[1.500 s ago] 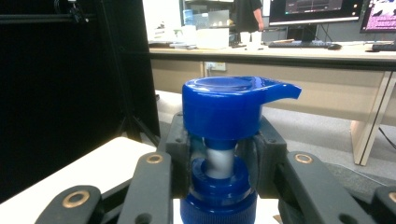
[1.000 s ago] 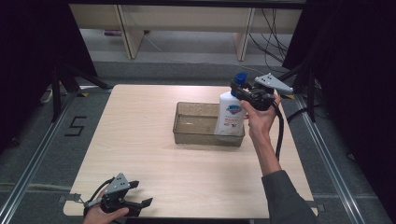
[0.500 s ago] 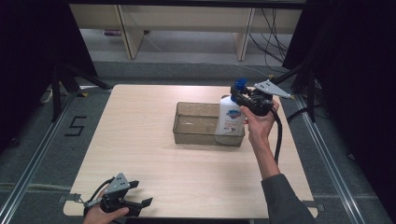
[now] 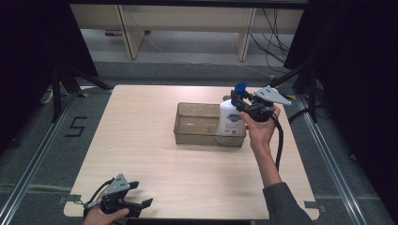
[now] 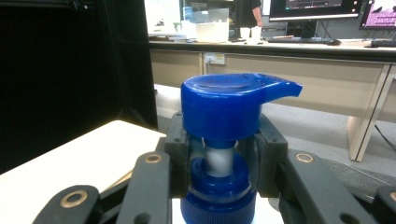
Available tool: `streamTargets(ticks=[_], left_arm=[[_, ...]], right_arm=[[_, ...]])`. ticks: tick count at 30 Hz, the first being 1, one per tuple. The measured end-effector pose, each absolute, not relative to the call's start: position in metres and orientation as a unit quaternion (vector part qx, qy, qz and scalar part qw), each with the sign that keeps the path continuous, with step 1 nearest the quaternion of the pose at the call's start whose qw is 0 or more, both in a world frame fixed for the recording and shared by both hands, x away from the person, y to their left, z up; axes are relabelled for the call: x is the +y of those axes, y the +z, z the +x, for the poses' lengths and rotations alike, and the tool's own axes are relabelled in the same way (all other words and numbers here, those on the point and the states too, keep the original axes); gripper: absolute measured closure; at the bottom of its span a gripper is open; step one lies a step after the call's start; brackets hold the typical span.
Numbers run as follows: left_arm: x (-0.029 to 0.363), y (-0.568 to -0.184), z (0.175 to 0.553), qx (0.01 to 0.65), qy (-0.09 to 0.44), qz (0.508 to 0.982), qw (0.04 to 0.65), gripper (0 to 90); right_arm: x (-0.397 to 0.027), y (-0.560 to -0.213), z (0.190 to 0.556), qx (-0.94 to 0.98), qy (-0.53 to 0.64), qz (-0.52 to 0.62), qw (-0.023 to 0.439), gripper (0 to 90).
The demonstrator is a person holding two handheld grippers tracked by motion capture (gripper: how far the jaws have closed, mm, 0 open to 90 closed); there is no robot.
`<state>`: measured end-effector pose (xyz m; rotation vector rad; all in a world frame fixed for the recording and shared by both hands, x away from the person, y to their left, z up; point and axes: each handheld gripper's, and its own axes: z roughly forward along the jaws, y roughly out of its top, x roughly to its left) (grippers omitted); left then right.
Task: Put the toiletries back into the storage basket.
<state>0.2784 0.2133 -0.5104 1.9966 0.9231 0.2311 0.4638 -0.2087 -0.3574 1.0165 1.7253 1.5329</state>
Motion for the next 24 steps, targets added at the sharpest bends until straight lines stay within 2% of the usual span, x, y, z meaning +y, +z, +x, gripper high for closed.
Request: streamTargets(ticks=[7, 10, 15, 24], left_arm=[[0.213, -0.512, 0.279, 0.373, 0.096, 0.807, 0.448, 14.9], [0.213, -0.511, 0.280, 0.374, 0.092, 0.810, 0.443, 14.9], [0.213, -0.511, 0.278, 0.379, 0.094, 0.806, 0.444, 14.9], [0.213, -0.512, 0.279, 0.380, 0.092, 0.806, 0.445, 14.9]], right_arm=[[-0.208, -0.359, 0.460, 0.650, 0.582, 0.378, 0.310, 64.7], [-0.208, -0.357, 0.456, 0.651, 0.573, 0.390, 0.309, 58.3], [-0.212, -0.357, 0.454, 0.649, 0.579, 0.392, 0.301, 58.1], [-0.221, -0.355, 0.447, 0.645, 0.586, 0.405, 0.277, 44.2]])
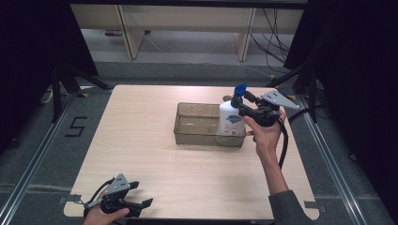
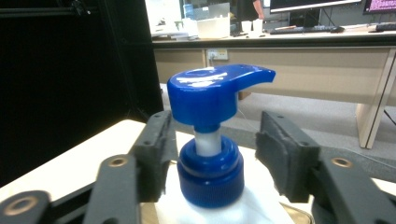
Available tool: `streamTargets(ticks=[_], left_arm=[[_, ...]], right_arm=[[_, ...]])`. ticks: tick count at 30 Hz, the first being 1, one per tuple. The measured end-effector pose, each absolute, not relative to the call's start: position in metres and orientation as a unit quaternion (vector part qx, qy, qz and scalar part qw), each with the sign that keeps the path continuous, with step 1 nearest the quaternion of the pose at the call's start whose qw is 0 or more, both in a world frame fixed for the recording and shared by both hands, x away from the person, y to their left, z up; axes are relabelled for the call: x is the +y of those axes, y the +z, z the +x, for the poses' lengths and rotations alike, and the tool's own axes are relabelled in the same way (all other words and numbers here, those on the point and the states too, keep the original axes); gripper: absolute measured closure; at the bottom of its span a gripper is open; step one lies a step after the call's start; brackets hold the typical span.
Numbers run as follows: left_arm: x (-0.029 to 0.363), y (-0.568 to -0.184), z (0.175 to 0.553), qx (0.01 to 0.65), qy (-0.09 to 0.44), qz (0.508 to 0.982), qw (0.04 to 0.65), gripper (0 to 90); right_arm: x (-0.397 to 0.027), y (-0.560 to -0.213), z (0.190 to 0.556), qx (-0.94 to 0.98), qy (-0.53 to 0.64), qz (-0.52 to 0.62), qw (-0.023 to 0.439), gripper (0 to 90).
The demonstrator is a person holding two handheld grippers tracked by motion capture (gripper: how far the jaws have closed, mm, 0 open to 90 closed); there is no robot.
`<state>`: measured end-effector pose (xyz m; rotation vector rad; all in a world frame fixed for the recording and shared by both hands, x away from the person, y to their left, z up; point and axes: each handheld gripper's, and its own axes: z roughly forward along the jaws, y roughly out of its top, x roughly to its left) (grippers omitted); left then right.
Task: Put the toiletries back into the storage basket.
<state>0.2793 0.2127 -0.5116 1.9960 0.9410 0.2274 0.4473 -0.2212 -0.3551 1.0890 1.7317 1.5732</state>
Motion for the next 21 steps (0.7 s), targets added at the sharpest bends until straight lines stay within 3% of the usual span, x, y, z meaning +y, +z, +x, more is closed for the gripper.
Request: streamTargets(ticks=[8, 21], left_arm=[[0.212, -0.512, 0.279, 0.380, 0.090, 0.806, 0.444, 14.9], [0.213, -0.511, 0.279, 0.378, 0.094, 0.803, 0.451, 14.9]], right_arm=[[-0.227, -0.355, 0.438, 0.639, 0.591, 0.411, 0.271, 35.2], [-0.234, -0.364, 0.423, 0.628, 0.594, 0.422, 0.273, 30.7]])
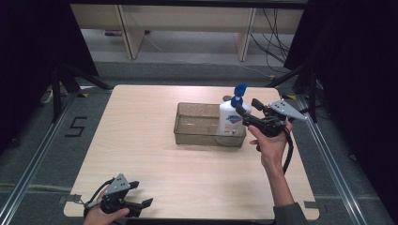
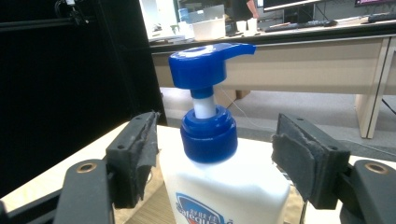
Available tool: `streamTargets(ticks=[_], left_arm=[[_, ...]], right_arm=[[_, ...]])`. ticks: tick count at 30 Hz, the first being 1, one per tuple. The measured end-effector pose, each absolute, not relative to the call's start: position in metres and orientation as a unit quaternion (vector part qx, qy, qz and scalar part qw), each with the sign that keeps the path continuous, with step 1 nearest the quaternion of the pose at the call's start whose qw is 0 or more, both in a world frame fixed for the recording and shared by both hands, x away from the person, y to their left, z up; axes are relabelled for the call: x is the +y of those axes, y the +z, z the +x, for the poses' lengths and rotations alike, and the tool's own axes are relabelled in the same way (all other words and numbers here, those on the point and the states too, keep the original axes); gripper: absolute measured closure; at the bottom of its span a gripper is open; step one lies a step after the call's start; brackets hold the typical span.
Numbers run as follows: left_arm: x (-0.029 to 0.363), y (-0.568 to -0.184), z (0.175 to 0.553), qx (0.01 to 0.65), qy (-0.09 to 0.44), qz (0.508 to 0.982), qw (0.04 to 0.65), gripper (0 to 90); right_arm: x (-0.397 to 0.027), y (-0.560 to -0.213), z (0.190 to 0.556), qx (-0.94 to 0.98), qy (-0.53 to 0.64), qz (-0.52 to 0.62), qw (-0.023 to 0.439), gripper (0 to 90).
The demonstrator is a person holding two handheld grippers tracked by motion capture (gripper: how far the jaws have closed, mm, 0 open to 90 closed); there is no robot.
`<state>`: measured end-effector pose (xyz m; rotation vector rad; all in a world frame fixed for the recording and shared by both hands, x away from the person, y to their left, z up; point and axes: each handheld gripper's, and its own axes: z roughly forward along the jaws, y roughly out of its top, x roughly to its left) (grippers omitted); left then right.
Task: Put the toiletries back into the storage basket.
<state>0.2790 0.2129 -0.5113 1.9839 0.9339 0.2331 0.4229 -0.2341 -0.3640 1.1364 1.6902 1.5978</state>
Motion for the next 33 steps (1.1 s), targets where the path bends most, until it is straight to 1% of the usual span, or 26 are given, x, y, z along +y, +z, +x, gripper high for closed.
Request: streamTargets(ticks=[22, 33], left_arm=[[0.212, -0.510, 0.277, 0.374, 0.096, 0.800, 0.459, 14.8], [0.213, -0.509, 0.277, 0.374, 0.099, 0.800, 0.457, 14.8]], right_arm=[[-0.241, -0.370, 0.401, 0.628, 0.594, 0.426, 0.265, 28.3], [-0.235, -0.372, 0.395, 0.633, 0.593, 0.428, 0.253, 28.2]])
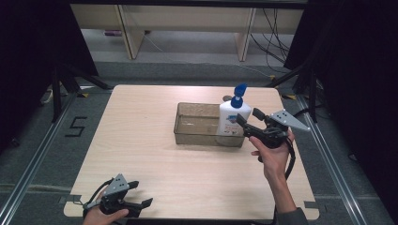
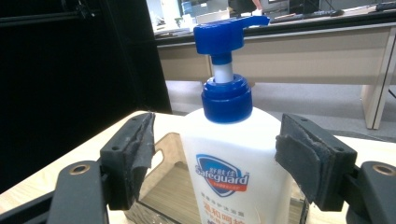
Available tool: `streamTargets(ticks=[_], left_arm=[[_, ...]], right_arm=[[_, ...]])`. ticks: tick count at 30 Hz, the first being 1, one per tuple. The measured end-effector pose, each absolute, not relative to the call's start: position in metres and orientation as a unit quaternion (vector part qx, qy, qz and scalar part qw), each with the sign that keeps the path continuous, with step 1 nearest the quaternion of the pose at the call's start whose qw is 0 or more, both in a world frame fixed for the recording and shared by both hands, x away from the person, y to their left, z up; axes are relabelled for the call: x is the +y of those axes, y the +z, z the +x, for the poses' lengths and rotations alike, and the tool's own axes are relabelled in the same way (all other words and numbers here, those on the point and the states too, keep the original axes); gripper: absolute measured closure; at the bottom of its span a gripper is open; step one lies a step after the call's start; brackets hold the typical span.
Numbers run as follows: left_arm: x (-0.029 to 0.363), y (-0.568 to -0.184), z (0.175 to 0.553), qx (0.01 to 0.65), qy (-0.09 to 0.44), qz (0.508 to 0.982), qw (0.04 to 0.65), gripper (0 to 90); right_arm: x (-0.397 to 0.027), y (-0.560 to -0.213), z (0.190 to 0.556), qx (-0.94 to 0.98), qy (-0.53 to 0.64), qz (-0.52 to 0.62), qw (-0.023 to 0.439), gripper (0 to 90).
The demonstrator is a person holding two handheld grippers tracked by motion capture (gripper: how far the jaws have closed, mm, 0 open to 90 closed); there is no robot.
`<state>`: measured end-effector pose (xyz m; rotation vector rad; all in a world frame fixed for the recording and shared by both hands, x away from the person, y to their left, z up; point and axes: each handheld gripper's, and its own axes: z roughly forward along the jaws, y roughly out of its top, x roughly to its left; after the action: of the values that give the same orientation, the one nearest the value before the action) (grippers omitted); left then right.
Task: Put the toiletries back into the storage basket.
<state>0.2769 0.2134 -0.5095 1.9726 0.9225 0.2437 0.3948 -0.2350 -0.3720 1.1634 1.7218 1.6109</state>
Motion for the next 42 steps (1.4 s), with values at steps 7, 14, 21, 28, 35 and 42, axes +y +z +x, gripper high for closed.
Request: streamTargets(ticks=[7, 14, 21, 28, 35, 42], left_arm=[[0.213, -0.509, 0.276, 0.376, 0.103, 0.799, 0.458, 14.8], [0.213, -0.509, 0.276, 0.376, 0.099, 0.799, 0.458, 14.8], [0.213, -0.509, 0.277, 0.373, 0.098, 0.801, 0.458, 14.8], [0.213, -0.508, 0.277, 0.373, 0.099, 0.801, 0.457, 14.8], [0.213, -0.508, 0.277, 0.372, 0.099, 0.802, 0.457, 14.8], [0.213, -0.508, 0.277, 0.373, 0.100, 0.800, 0.459, 14.8]], right_arm=[[-0.237, -0.374, 0.389, 0.632, 0.593, 0.436, 0.242, 28.1], [-0.238, -0.380, 0.385, 0.640, 0.588, 0.430, 0.243, 27.6], [-0.237, -0.383, 0.381, 0.643, 0.587, 0.432, 0.235, 27.2], [-0.238, -0.385, 0.377, 0.644, 0.587, 0.429, 0.237, 26.9], [-0.237, -0.388, 0.375, 0.645, 0.591, 0.429, 0.225, 26.9], [-0.234, -0.389, 0.373, 0.650, 0.586, 0.426, 0.230, 26.9]])
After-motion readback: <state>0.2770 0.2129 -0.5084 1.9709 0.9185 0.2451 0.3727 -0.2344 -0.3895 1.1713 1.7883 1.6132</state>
